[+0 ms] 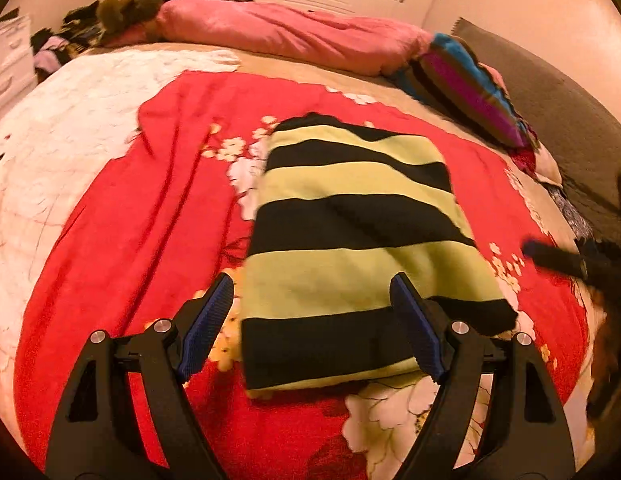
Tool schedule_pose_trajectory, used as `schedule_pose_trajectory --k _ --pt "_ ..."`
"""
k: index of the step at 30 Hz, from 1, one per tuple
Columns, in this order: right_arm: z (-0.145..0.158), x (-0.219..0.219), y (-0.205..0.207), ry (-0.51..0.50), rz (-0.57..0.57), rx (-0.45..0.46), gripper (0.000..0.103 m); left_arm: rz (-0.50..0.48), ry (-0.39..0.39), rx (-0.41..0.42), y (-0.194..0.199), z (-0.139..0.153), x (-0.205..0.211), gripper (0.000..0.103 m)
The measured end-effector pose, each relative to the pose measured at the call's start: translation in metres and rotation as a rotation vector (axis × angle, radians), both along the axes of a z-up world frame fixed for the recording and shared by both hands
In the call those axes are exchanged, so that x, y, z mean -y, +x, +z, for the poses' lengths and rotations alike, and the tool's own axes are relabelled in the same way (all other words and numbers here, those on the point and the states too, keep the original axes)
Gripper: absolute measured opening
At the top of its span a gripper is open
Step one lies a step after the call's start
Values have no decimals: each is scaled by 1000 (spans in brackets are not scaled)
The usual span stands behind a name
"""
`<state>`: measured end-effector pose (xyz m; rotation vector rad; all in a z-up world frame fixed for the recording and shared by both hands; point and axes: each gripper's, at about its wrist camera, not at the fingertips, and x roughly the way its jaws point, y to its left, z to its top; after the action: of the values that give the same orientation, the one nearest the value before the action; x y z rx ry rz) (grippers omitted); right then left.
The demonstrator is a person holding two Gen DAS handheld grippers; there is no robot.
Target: Fold small clothes
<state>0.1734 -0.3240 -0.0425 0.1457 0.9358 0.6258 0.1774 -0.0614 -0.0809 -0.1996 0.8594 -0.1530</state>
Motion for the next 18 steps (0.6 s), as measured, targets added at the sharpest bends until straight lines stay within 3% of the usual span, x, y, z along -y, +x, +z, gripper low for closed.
schedule_pose_trajectory --k 12,18 --pt "-26 -39 -5 -107 103 -5 58 43 36 -16 0 -4 -12 75" --pt "-42 -47 7 -99 100 -60 58 39 38 -16 1 -5 -12 76"
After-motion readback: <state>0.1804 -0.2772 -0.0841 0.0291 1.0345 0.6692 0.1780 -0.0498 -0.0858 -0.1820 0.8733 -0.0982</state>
